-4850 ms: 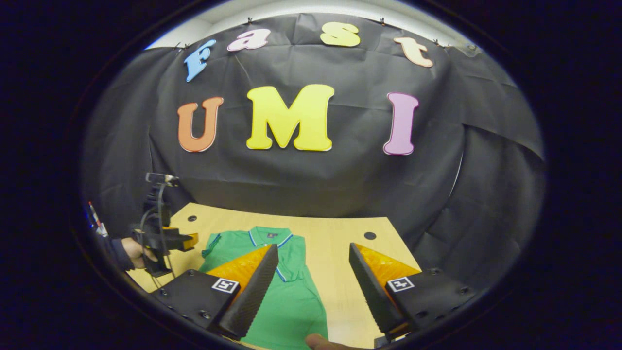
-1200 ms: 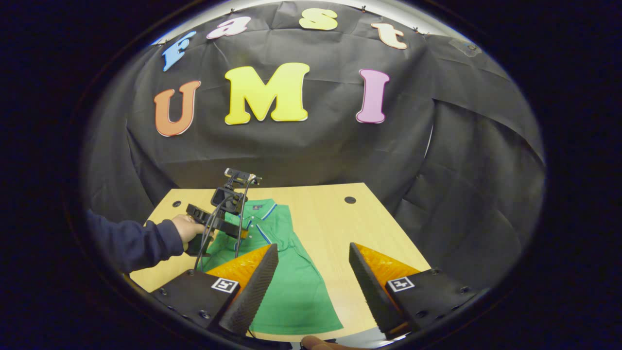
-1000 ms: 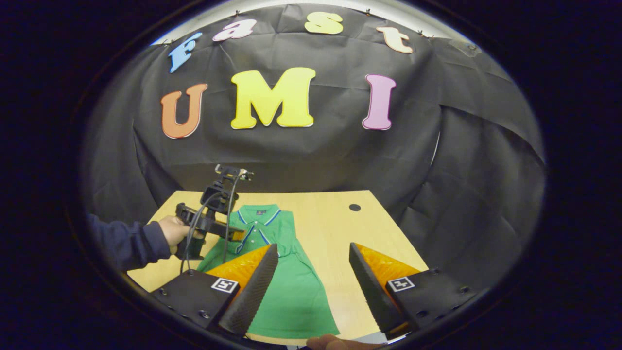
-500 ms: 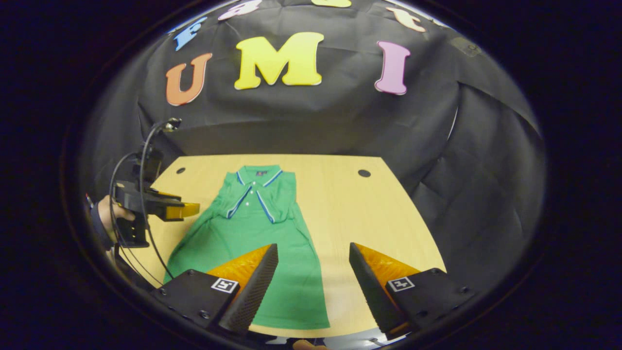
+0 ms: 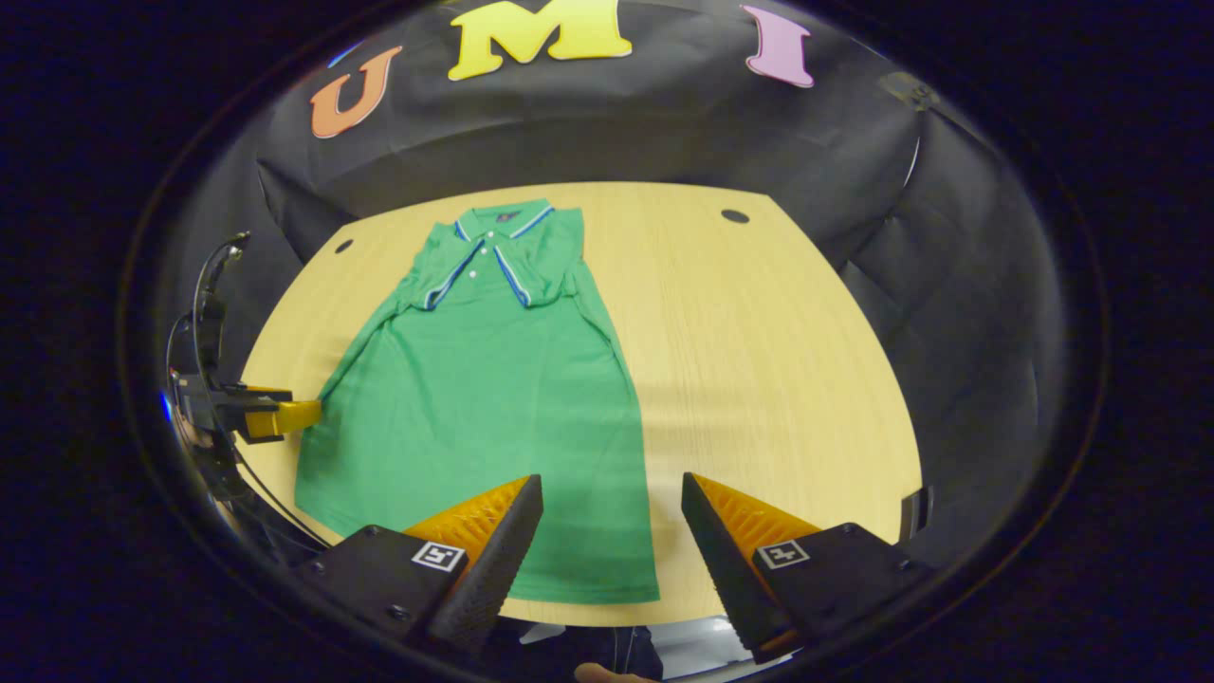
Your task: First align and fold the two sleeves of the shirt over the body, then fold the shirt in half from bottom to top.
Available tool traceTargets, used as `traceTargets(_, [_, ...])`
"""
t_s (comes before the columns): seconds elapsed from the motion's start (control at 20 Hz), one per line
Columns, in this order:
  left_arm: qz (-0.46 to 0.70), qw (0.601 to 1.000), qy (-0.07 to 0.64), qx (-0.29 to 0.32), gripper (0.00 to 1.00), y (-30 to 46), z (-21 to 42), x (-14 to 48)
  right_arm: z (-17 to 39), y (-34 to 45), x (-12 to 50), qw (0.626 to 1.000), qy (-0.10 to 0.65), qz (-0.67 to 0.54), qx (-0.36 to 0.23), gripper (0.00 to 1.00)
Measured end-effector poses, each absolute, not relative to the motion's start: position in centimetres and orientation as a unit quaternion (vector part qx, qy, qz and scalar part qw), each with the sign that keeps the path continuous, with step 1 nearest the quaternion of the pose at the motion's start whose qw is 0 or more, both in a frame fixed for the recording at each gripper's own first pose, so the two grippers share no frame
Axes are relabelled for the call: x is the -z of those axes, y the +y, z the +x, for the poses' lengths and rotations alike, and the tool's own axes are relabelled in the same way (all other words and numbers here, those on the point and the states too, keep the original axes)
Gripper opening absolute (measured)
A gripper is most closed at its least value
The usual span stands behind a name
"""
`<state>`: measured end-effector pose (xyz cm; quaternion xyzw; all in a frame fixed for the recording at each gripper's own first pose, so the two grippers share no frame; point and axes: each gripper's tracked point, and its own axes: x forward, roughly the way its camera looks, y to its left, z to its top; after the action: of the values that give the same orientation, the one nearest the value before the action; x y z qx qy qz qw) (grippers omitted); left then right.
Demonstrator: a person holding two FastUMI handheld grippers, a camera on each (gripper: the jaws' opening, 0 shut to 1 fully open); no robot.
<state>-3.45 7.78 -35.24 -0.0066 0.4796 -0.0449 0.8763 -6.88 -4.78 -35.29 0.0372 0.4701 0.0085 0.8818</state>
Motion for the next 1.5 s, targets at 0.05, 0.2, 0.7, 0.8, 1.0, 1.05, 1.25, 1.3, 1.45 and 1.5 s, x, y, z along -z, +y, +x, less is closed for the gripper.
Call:
traceTargets(0.05, [-0.011, 0.87, 0.49, 0.041, 0.99, 8.2, -4.8, 36.0, -7.6, -4.9, 36.3, 0.875, 0.483, 0.035, -0.006, 0.95])
traceTargets(0.2, [-0.033, 0.851, 0.523, 0.018, 0.99, 9.6, -7.9, 37.4, -9.8, -5.2, 39.0, 0.85, 0.526, 0.029, -0.003, 0.93])
traceTargets(0.7, [-0.04, 0.796, 0.603, 0.025, 1.0, 8.2, -11.7, 38.4, -14.2, -4.5, 43.5, 0.793, 0.609, 0.03, -0.005, 0.95])
traceTargets(0.8, [-0.023, 0.792, 0.61, 0.025, 0.97, 8.1, -11.6, 38.5, -14.4, -4.4, 44.0, 0.785, 0.618, 0.031, -0.005, 0.93])
traceTargets(1.0, [-0.016, 0.779, 0.626, 0.024, 0.96, 8.0, -11.9, 38.8, -14.5, -4.3, 44.5, 0.774, 0.633, 0.029, -0.003, 0.93])
traceTargets(1.05, [-0.016, 0.775, 0.631, 0.023, 0.96, 7.9, -12.0, 38.7, -14.4, -4.3, 44.5, 0.771, 0.636, 0.027, -0.004, 0.92])
traceTargets(1.25, [-0.026, 0.761, 0.648, 0.012, 0.97, 7.8, -11.9, 38.7, -14.3, -4.2, 44.5, 0.751, 0.66, 0.023, -0.006, 0.93])
traceTargets(1.3, [-0.019, 0.754, 0.656, 0.018, 0.97, 7.7, -12.0, 38.9, -14.3, -4.2, 44.6, 0.743, 0.669, 0.022, -0.006, 0.96])
traceTargets(1.45, [-0.018, 0.741, 0.671, 0.023, 0.97, 7.8, -12.1, 38.8, -14.2, -4.3, 44.5, 0.726, 0.688, 0.02, -0.011, 0.96])
traceTargets(1.5, [-0.016, 0.739, 0.674, 0.023, 0.97, 7.7, -11.9, 38.8, -14.2, -4.3, 44.6, 0.722, 0.691, 0.021, -0.01, 0.96])
